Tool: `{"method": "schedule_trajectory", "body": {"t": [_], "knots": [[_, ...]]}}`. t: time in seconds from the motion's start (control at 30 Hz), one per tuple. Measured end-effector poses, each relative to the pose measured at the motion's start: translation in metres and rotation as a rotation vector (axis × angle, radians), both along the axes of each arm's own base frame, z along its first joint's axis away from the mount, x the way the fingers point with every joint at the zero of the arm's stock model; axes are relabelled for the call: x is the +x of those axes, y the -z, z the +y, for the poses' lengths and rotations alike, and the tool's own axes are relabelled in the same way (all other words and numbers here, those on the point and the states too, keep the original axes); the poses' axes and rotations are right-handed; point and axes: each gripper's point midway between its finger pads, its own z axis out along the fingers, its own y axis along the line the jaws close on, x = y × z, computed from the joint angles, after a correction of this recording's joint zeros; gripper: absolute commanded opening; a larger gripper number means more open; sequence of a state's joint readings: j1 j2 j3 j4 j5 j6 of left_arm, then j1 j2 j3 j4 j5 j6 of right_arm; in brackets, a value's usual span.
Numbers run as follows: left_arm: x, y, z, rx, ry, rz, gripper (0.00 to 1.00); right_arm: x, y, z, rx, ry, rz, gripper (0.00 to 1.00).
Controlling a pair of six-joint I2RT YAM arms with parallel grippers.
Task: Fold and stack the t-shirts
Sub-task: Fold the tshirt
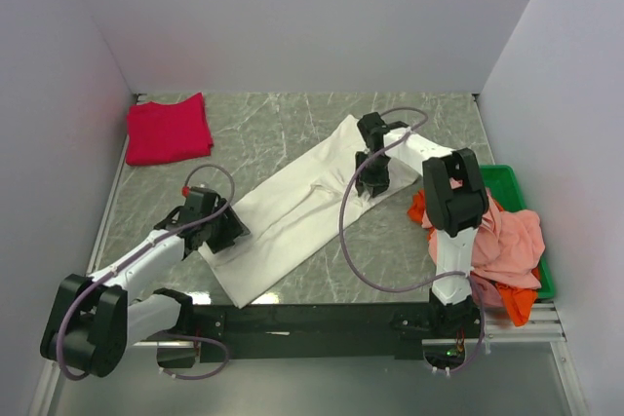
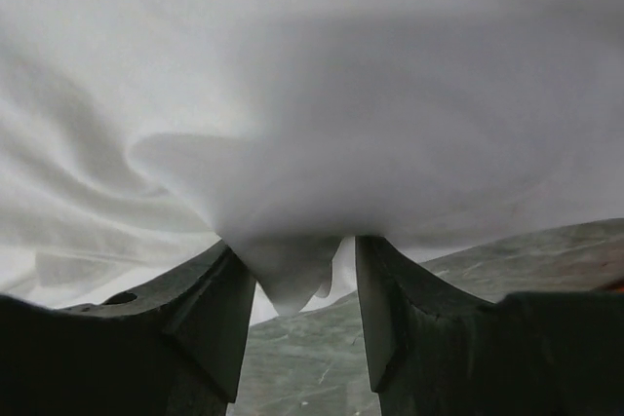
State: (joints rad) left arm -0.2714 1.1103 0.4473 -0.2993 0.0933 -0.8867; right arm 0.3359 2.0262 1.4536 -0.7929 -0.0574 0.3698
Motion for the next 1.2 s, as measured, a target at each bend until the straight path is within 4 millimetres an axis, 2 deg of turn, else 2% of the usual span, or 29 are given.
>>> {"method": "schedule_trajectory", "body": {"t": [0.27,0.53,0.67,0.87,1.03,1.2], "knots": [[-0.026,0.0,-0.044,-0.062,0.103,0.041,0.62,0.024,0.0,-0.011,-0.094,-0.005,0.026,0.5],[-0.05,0.0,-0.082,-0.126,0.195,0.117,0.62,0.065,-0.002,-0.011,-0.149,-0.013,0.028,0.5],[-0.064,-0.001,-0.117,-0.179,0.29,0.174,0.63,0.084,-0.004,-0.011,-0.16,-0.004,0.01,0.5],[-0.098,-0.003,-0.179,-0.208,0.5,0.246,0.63,0.105,-0.004,-0.011,-0.154,0.013,-0.015,0.51],[-0.112,-0.005,-0.214,-0.211,0.602,0.266,0.64,0.113,-0.005,-0.01,-0.146,0.02,-0.026,0.53],[-0.118,-0.007,-0.221,-0.197,0.62,0.265,0.64,0.114,-0.005,-0.01,-0.132,0.022,-0.024,0.56]]}}
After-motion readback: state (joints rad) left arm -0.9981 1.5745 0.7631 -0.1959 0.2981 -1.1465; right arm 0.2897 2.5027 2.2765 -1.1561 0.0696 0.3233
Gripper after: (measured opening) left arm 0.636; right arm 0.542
